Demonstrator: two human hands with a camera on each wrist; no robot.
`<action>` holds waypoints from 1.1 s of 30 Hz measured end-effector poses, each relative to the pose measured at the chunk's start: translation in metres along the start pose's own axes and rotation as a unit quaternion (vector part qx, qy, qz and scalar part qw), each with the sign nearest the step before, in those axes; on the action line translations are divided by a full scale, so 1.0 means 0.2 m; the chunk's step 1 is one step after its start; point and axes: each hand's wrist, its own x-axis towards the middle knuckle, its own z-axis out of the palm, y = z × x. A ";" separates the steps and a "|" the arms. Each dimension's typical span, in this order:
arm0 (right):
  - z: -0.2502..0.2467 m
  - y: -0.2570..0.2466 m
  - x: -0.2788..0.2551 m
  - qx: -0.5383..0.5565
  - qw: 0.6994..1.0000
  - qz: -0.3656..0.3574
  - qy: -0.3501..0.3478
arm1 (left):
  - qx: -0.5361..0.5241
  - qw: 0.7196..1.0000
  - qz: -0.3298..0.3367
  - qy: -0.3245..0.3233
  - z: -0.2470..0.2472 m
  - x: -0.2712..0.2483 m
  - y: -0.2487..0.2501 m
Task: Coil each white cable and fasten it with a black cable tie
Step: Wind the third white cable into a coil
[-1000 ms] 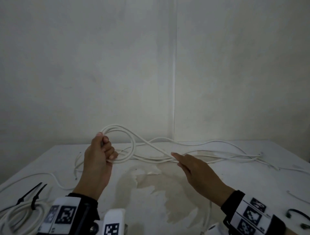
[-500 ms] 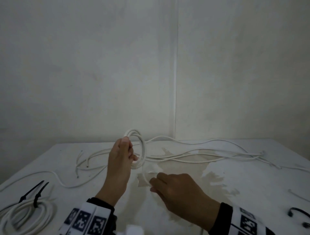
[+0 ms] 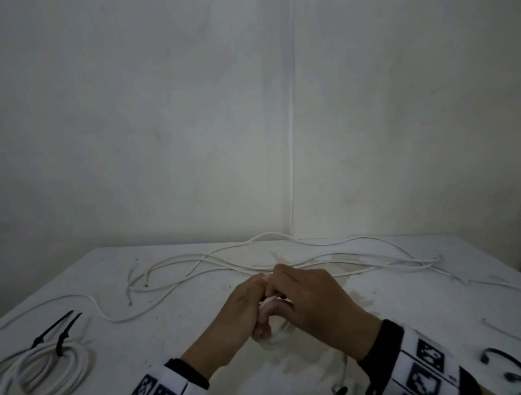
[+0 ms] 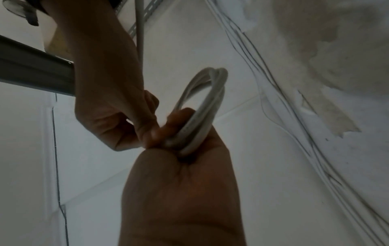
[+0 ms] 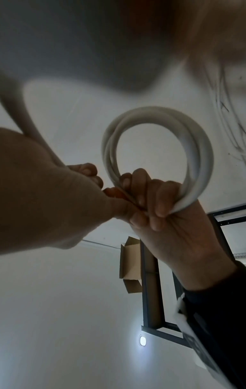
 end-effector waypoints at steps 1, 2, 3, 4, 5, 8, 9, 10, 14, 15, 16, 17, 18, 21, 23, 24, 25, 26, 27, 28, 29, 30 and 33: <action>-0.01 0.00 0.00 0.019 1.000 0.009 0.001 | -0.014 1.000 -0.018 -0.015 0.00 0.00 0.01; -0.01 0.00 -0.01 0.030 0.999 0.018 0.002 | -0.025 0.999 -0.031 -0.023 0.01 0.00 0.02; -0.02 0.01 -0.01 0.035 0.999 0.028 0.003 | -0.036 0.998 -0.046 -0.029 0.01 0.00 0.03; -0.03 0.02 -0.01 0.037 0.999 0.038 0.005 | -0.053 0.996 -0.064 -0.035 0.00 0.00 0.04; -0.05 0.04 -0.01 0.034 0.998 0.046 0.010 | -0.070 0.993 -0.083 -0.041 0.00 0.00 0.05; -0.11 0.11 -0.01 0.024 0.999 0.040 0.021 | -0.097 0.986 -0.117 -0.064 -0.01 -0.02 0.04; -0.11 0.12 -0.01 0.033 0.998 0.041 0.023 | -0.102 0.985 -0.123 -0.067 -0.01 -0.02 0.04; -0.12 0.14 -0.01 0.048 0.997 0.048 0.026 | -0.106 0.984 -0.127 -0.066 0.00 -0.03 0.03; -0.11 0.16 -0.02 0.117 0.987 0.109 0.011 | -0.129 0.983 -0.116 -0.055 0.02 -0.04 0.06; -0.11 0.16 -0.02 0.127 0.984 0.124 0.004 | -0.136 0.982 -0.116 -0.054 0.03 -0.04 0.07; -0.12 0.17 -0.03 0.137 0.981 0.138 0.000 | -0.139 0.982 -0.116 -0.055 0.03 -0.04 0.08; -0.12 0.17 -0.03 0.147 0.978 0.149 -0.002 | -0.135 0.983 -0.115 -0.056 0.03 -0.04 0.09; -0.12 0.17 -0.03 0.156 0.975 0.156 -0.002 | -0.129 0.984 -0.112 -0.056 0.03 -0.04 0.09; -0.13 0.15 -0.03 0.186 0.963 0.196 0.000 | -0.135 0.985 -0.097 -0.039 0.04 -0.04 0.11; -0.14 0.12 -0.02 0.226 0.940 0.256 -0.007 | -0.165 0.983 -0.082 -0.010 0.04 -0.03 0.13; -0.14 0.09 -0.02 0.263 0.919 0.294 -0.008 | -0.185 0.980 -0.075 0.007 0.03 -0.03 0.13; -0.14 0.07 -0.01 0.314 0.891 0.329 -0.002 | -0.207 0.976 -0.066 0.025 0.03 -0.02 0.14; -0.14 0.05 -0.01 0.368 0.859 0.356 0.007 | -0.229 0.971 -0.056 0.044 0.02 0.00 0.15; -0.13 0.02 0.00 0.413 0.828 0.378 0.016 | -0.248 0.966 -0.048 0.059 0.01 0.01 0.16; -0.12 0.00 0.00 0.441 0.808 0.391 0.026 | -0.262 0.962 -0.040 0.070 0.00 0.01 0.16; -0.11 -0.01 0.00 0.449 0.802 0.394 0.034 | -0.270 0.959 -0.036 0.077 0.00 0.02 0.16; -0.10 -0.02 0.00 0.440 0.809 0.387 0.039 | -0.272 0.958 -0.036 0.081 0.00 0.02 0.16; -0.08 -0.03 -0.01 0.369 0.858 0.356 0.036 | -0.264 0.959 -0.039 0.094 0.02 0.02 0.13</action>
